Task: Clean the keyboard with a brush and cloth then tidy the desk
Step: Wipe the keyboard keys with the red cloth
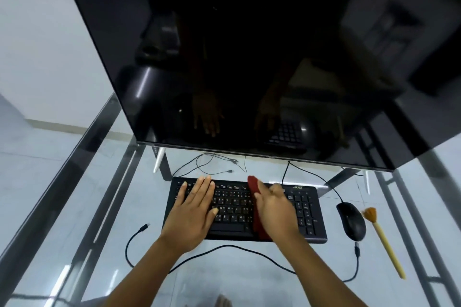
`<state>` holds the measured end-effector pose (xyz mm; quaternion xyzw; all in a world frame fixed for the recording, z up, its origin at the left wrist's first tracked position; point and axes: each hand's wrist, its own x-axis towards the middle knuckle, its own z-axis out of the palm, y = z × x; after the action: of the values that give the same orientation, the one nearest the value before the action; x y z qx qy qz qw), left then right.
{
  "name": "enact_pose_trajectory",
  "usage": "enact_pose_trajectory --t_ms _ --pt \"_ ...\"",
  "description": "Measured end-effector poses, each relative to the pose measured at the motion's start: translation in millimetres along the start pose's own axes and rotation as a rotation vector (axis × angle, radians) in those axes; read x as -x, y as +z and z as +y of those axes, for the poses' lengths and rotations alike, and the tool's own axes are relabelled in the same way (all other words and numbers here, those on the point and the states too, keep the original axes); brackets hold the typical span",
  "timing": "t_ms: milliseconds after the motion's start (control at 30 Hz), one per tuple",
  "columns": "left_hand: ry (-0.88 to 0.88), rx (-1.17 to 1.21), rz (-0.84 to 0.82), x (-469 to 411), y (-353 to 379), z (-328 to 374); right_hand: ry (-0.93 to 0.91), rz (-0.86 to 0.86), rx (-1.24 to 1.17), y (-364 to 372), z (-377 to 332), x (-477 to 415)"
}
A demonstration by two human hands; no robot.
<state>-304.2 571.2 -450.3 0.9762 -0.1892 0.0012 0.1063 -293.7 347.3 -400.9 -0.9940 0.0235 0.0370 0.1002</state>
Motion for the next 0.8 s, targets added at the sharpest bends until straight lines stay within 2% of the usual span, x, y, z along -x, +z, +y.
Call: enact_pose_trajectory --t_ms 67,167,200,267,333,367,467,500,567,667,700,733,800 --pt "-0.005 -0.012 -0.005 0 0 0 -0.111 -0.032 -0.062 4 -23 12" --pt "0.002 -0.026 -0.025 0 -2 0 -0.432 -0.145 -0.022 14 -34 23" --pt "0.009 -0.031 -0.027 0 -2 0 -0.425 -0.117 -0.010 11 -29 11" --pt "0.012 -0.036 -0.024 -1 -1 -2 -0.246 -0.021 -0.010 4 -17 -18" --pt "0.011 -0.037 -0.034 1 -1 -2 -0.108 -0.004 -0.049 1 -15 -28" --pt "0.011 -0.035 -0.043 1 -1 -3 -0.125 -0.012 -0.073 2 -20 -24" --pt "0.025 -0.044 -0.052 2 0 -5 -0.381 -0.162 -0.081 2 -32 5" --pt "0.031 -0.046 -0.047 1 0 -5 -0.416 -0.184 -0.066 0 -23 7" --pt "0.021 -0.056 -0.022 -2 -1 -5 -0.300 -0.132 -0.064 -7 2 -6" --pt "0.012 -0.042 0.009 -16 -5 11 0.035 -0.033 -0.094 -18 38 -21" --pt "0.031 -0.028 0.009 -22 -4 22 0.077 -0.027 -0.102 -18 39 -17" --pt "0.055 -0.007 0.009 -28 -3 34 0.053 -0.043 -0.095 -16 36 -9" --pt "0.107 0.035 -0.006 -36 3 56 -0.158 -0.139 -0.048 -11 22 16"
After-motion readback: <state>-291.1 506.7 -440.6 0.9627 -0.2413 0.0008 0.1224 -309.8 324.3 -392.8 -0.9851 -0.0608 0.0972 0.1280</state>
